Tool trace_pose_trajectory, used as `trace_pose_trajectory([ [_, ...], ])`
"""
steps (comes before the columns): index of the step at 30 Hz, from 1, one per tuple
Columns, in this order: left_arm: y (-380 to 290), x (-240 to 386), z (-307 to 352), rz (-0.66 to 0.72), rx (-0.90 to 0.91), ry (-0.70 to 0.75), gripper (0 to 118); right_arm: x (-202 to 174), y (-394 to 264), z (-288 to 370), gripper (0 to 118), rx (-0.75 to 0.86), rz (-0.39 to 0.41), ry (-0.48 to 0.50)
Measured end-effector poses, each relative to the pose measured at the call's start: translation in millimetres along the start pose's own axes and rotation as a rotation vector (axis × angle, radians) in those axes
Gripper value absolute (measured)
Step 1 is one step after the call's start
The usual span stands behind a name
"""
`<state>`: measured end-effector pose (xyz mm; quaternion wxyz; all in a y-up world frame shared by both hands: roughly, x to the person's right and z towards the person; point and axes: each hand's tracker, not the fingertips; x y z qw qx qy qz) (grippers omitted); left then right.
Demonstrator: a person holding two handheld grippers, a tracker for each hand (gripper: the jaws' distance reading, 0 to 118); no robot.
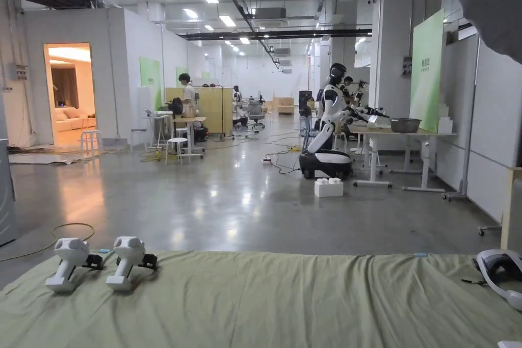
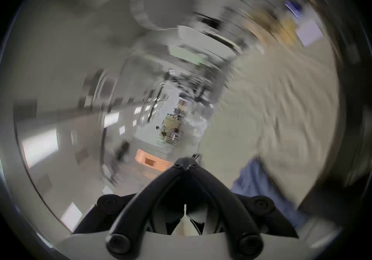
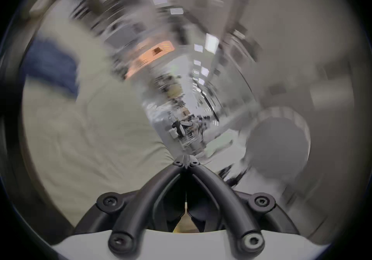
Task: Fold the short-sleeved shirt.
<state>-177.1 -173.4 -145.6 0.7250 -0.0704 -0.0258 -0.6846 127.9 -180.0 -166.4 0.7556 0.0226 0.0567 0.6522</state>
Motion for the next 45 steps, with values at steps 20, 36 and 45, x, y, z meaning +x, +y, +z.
trace_pose_trajectory([
  [20, -55, -65, 22, 1.569, 0.18, -0.006, 1, 41, -38, 19, 2, -0.063, -1.482, 0.041],
  [36, -72, -66, 28, 1.641, 0.167, -0.031, 1, 52, -66, 29, 2, -0.029, -1.561, 0.015],
  [45, -78, -71, 26, 1.622, 0.139, -0.006, 1, 50, -66, 28, 2, -0.004, -1.524, 0.044],
])
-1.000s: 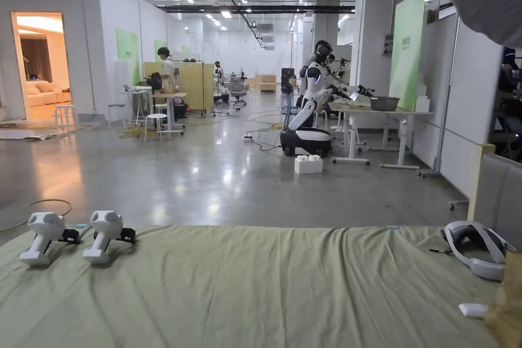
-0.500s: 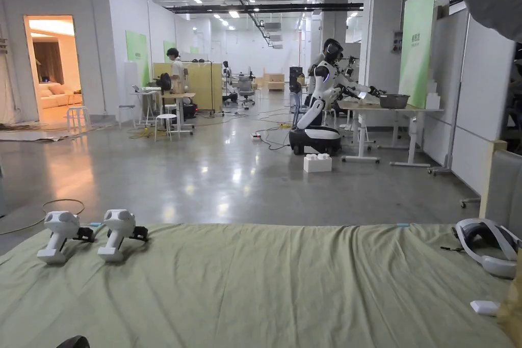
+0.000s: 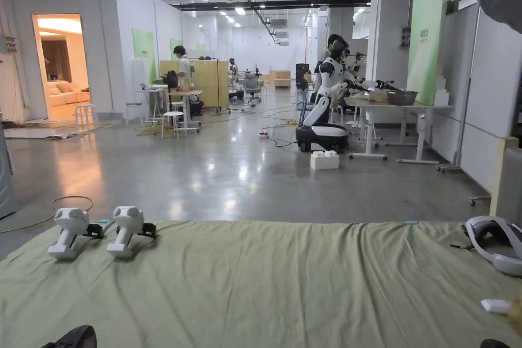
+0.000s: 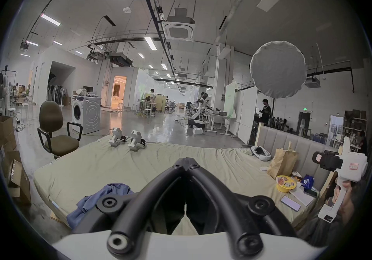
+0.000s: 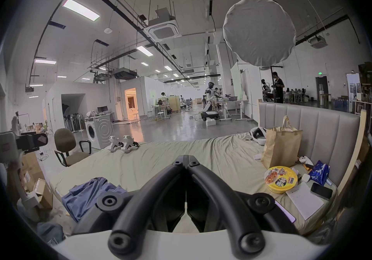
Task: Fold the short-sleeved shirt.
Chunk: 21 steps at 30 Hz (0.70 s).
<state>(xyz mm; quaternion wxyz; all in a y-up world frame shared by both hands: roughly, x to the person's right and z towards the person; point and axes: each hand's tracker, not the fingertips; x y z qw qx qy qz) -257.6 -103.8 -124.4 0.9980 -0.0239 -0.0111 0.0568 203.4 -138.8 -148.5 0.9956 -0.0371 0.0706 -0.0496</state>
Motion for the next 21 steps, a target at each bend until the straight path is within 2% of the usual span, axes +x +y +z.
trace_pose_trajectory([
  [3, -1, -5, -1, -0.001, -0.008, 0.008, 1, 2, -3, 1, 2, -0.006, 0.005, 0.011],
  [6, -4, -17, 1, 0.077, 0.02, -0.034, 1, 4, -6, 3, 2, -0.014, 0.014, 0.024],
  [11, -9, -21, -4, -0.079, -0.027, 0.055, 1, 7, -14, 5, 2, -0.04, 0.035, 0.028],
  [15, -18, -33, -20, -0.088, -0.092, 0.051, 2, 13, -23, 2, 2, -0.062, -0.03, 0.044],
  [16, -24, -38, -28, -0.096, -0.137, 0.058, 9, 14, -25, 1, 2, -0.065, -0.046, 0.047],
  [17, -29, -43, -36, -0.109, -0.162, 0.063, 23, 15, -27, 1, 2, -0.071, -0.058, 0.051],
  [18, -34, -49, -47, -0.113, -0.198, 0.064, 42, 17, -29, -1, 2, -0.082, -0.063, 0.056],
  [19, -40, -56, -58, -0.103, -0.24, 0.068, 67, 18, -32, -2, 2, -0.098, -0.061, 0.059],
  [20, -47, -63, -68, -0.085, -0.271, 0.07, 78, 20, -34, -3, 2, -0.111, -0.055, 0.057],
  [21, -53, -70, -77, -0.065, -0.303, 0.059, 77, 21, -37, -4, 2, -0.125, -0.046, 0.055],
])
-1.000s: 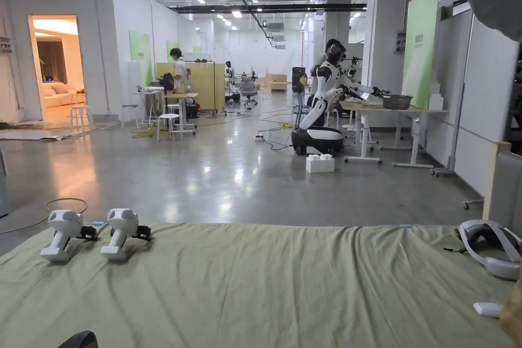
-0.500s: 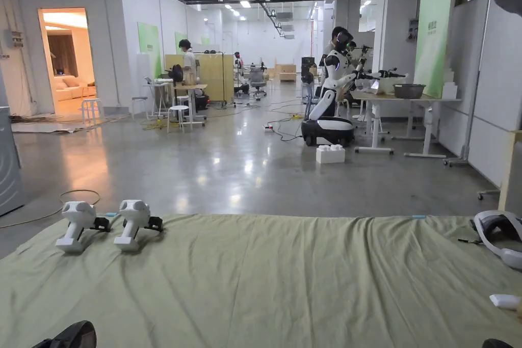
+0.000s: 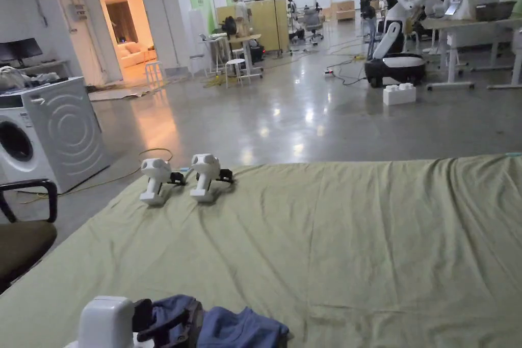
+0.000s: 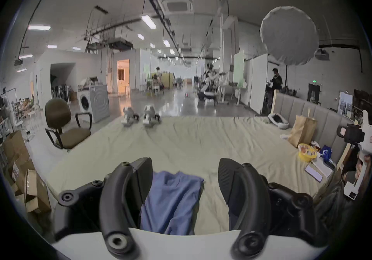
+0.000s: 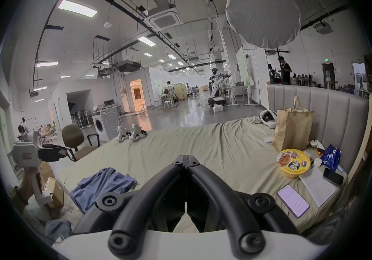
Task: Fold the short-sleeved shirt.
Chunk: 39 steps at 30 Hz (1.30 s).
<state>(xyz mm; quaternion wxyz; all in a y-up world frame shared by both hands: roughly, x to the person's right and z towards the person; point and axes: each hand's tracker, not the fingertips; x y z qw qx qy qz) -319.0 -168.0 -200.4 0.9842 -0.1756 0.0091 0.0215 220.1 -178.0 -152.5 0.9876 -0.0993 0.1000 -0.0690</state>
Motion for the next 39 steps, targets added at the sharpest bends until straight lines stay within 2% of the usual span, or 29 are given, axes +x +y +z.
trace_pose_trajectory([
  [2, -13, -15, -30, 0.037, -0.07, 0.005, 84, 0, -1, 0, 2, -0.024, 0.007, -0.01],
  [3, -19, -22, -45, 0.05, -0.115, 0.003, 95, 0, -1, 0, 2, -0.035, 0.006, -0.013],
  [4, -28, -29, -64, 0.06, -0.176, 0.009, 114, 0, -2, 0, 2, -0.05, 0.0, -0.014],
  [5, -37, -35, -81, 0.071, -0.229, 0.018, 118, -14, 1, -8, 2, -0.066, -0.004, -0.015],
  [6, -46, -42, -96, 0.083, -0.265, 0.015, 118, -43, 7, -26, 2, -0.08, -0.005, -0.019],
  [7, -56, -49, -111, 0.096, -0.303, 0.015, 118, -55, 9, -34, 2, -0.1, -0.005, -0.027],
  [13, -105, -80, -191, 0.157, -0.497, 0.065, 118, -47, -12, -60, 2, -0.207, -0.004, -0.068],
  [21, -144, -104, -253, 0.133, -0.64, 0.16, 118, -49, -28, -78, 2, -0.341, -0.052, -0.093],
  [22, -149, -104, -255, 0.143, -0.664, 0.158, 108, -50, -30, -79, 2, -0.351, -0.049, -0.094],
  [24, -149, -99, -251, 0.128, -0.629, 0.179, 103, -54, -32, -79, 2, -0.361, -0.041, -0.093],
  [26, -144, -94, -248, 0.118, -0.64, 0.178, 93, -60, -33, -78, 2, -0.369, -0.029, -0.088],
  [27, -141, -92, -246, 0.121, -0.639, 0.172, 83, -62, -33, -77, 2, -0.371, -0.024, -0.084],
  [28, -137, -90, -244, 0.118, -0.629, 0.167, 63, -64, -33, -77, 2, -0.376, -0.018, -0.08],
  [29, -136, -90, -244, 0.096, -0.625, 0.168, 30, -66, -32, -77, 2, -0.38, -0.013, -0.076],
  [30, -136, -91, -247, 0.053, -0.61, 0.219, 6, -68, -31, -76, 2, -0.38, -0.011, -0.071],
  [31, -139, -98, -249, 0.063, -0.628, 0.215, 6, -70, -30, -76, 2, -0.378, -0.011, -0.065],
  [33, -140, -107, -251, 0.174, -0.637, 0.168, 6, -72, -28, -74, 2, -0.376, -0.018, -0.059],
  [34, -137, -111, -248, 0.231, -0.631, 0.163, 6, -28, -57, -80, 2, -0.371, -0.026, -0.057],
  [39, -107, -132, -216, 0.456, -0.474, 0.116, 6, -20, -54, -72, 2, -0.356, -0.049, -0.049],
])
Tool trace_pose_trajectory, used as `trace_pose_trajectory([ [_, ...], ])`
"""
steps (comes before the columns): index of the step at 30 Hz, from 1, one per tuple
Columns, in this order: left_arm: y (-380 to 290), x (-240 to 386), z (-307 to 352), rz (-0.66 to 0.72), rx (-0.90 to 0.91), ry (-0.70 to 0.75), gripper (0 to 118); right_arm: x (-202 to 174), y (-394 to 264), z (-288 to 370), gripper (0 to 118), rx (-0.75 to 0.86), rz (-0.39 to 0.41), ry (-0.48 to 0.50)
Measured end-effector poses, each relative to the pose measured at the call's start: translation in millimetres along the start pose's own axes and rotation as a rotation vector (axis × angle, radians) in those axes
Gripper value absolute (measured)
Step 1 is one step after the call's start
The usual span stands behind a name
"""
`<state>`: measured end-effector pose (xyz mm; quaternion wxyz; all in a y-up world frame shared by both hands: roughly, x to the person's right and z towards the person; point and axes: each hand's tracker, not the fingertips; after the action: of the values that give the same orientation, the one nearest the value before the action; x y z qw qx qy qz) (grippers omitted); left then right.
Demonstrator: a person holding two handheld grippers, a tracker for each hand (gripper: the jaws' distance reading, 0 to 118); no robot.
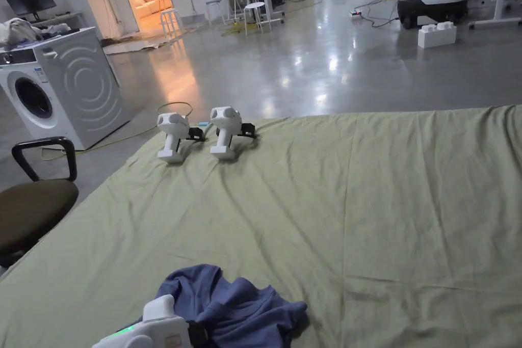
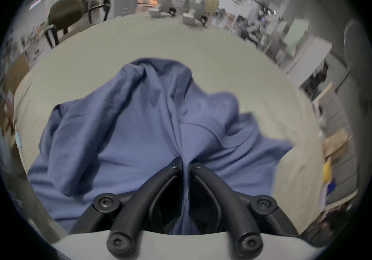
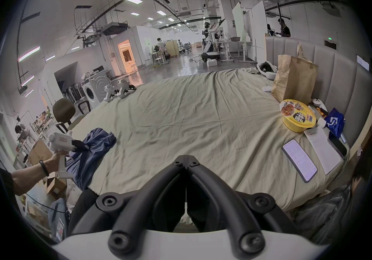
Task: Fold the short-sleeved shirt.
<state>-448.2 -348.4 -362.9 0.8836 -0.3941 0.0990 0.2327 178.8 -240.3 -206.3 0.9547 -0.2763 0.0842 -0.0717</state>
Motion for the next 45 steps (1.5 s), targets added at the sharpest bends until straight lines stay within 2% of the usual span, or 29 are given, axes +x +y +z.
trace_pose_trajectory([
  [7, 70, 35, 80, 0.017, 0.241, -0.109, 6, 13, -4, 18, 2, 0.037, -0.054, 0.023],
  [8, 82, 46, 87, -0.013, 0.253, -0.157, 6, 14, -4, 22, 2, 0.045, -0.06, 0.02],
  [10, 107, 78, 98, -0.117, 0.297, -0.126, 6, 17, -4, 28, 2, 0.061, -0.063, 0.015],
  [16, 142, 194, 95, -0.358, 0.339, -0.181, 6, 29, -5, 48, 2, 0.101, -0.087, -0.035],
  [18, 124, 242, 83, -0.465, 0.312, -0.202, 6, 35, -7, 53, 2, 0.109, -0.104, -0.051],
  [22, 60, 328, 38, -0.598, 0.208, -0.335, 6, 51, -13, 61, 2, 0.106, -0.139, -0.097],
  [24, 9, 368, 12, -0.666, 0.149, -0.441, 6, 58, -18, 64, 2, 0.111, -0.174, -0.116],
  [26, -51, 403, -10, -0.645, 0.005, -0.537, 6, 64, -22, 66, 2, 0.102, -0.203, -0.127],
  [29, -143, 449, -25, -0.712, -0.138, -0.666, 6, 68, -28, 73, 2, 0.097, -0.2, -0.166],
  [32, -217, 468, -29, -0.703, -0.331, -0.752, 6, 70, -33, 82, 2, 0.084, -0.169, -0.223],
  [36, -277, 466, -22, -0.74, -0.375, -0.748, 6, 75, -42, 89, 2, 0.073, -0.166, -0.241],
  [40, -279, 447, -23, -0.744, -0.419, -0.732, 22, 83, -50, 84, 2, 0.06, -0.205, -0.227],
  [41, -270, 442, -20, -0.708, -0.429, -0.756, 53, 84, -51, 82, 2, 0.063, -0.214, -0.21],
  [42, -257, 435, -12, -0.692, -0.412, -0.752, 89, 82, -51, 81, 2, 0.074, -0.215, -0.196],
  [43, -241, 423, 3, -0.658, -0.326, -0.776, 101, 80, -49, 80, 2, 0.083, -0.211, -0.184],
  [45, -205, 401, 37, -0.641, -0.191, -0.772, 100, 69, -41, 76, 2, 0.125, -0.18, -0.15],
])
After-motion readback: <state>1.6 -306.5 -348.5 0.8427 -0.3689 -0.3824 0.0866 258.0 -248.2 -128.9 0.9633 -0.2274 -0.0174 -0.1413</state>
